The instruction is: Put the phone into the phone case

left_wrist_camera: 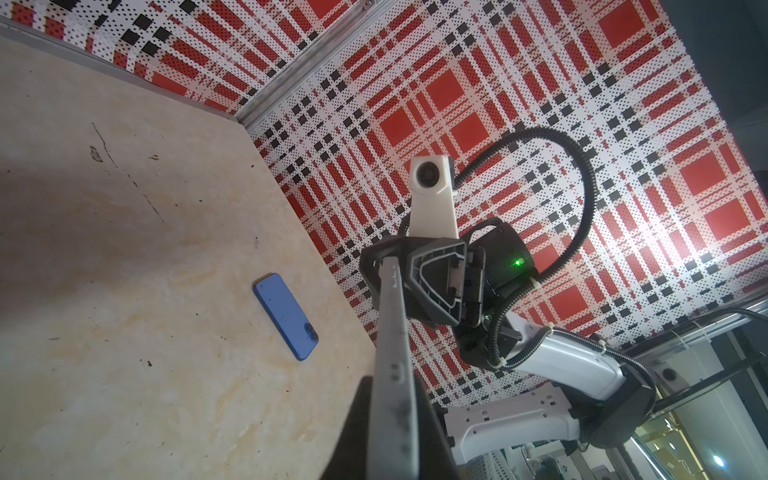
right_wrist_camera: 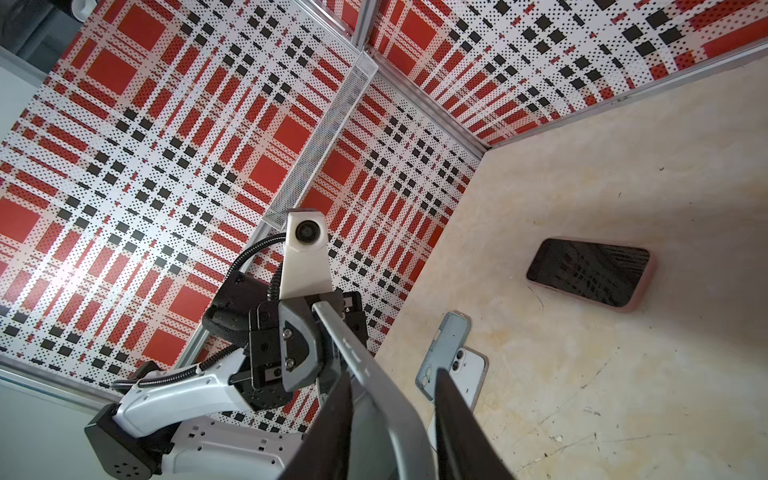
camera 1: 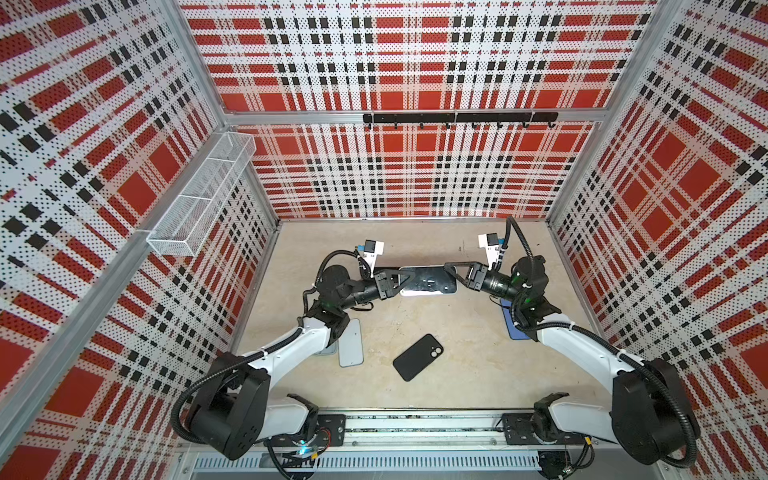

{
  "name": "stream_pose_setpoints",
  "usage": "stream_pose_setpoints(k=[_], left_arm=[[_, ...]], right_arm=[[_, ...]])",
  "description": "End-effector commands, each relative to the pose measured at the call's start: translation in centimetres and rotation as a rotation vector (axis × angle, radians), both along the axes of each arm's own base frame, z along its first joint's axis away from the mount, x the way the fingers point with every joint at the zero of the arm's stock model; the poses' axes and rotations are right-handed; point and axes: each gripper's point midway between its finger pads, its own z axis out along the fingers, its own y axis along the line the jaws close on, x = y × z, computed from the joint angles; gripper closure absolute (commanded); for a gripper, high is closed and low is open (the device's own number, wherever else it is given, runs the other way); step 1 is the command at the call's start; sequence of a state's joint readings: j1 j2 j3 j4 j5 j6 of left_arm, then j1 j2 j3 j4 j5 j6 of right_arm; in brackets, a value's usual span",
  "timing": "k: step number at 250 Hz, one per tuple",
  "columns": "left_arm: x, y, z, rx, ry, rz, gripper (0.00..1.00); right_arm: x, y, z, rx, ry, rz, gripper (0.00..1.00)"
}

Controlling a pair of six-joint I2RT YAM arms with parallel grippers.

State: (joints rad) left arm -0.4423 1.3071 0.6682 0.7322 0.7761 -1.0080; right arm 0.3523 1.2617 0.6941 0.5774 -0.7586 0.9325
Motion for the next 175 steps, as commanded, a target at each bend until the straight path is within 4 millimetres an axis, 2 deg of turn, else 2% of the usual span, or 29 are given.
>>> stream_pose_setpoints(k=[1,47,105,146,166,175], left_arm=[[-0.1,0.8,2.1,-0.037,-0.077,0.03,1.0],[0.2,1.5,2.4,-0.042,-0.086,0.065,1.0],[0.2,1.4,1.9,-0.039,-0.07,0.061,1.0],[0.1,1.5,1.8,-0.039,-0.067,0.059,1.0],[0.1,1.6,1.9,-0.04,-0.071,0.063,0.97],[0.1,1.7,2.0,-0.04,-0.074,0.068,0.92]], right_arm=[[-1.2,0.0,0.0,0.0,-0.02,0.033,0.62],[-2.6,1.0,-1.0,-0.003,0.006,0.109,0.61],[-2.5,0.8,-1.1,-0.006,0.001,0.089,0.83],[-1.9,1.0,-0.9,-0.003,0.013,0.084,0.92],[-1.7,1.1,-0.8,0.003,0.02,0.083,0.96],[-1.6,1.1,-0.8,0.002,0.026,0.08,0.96]])
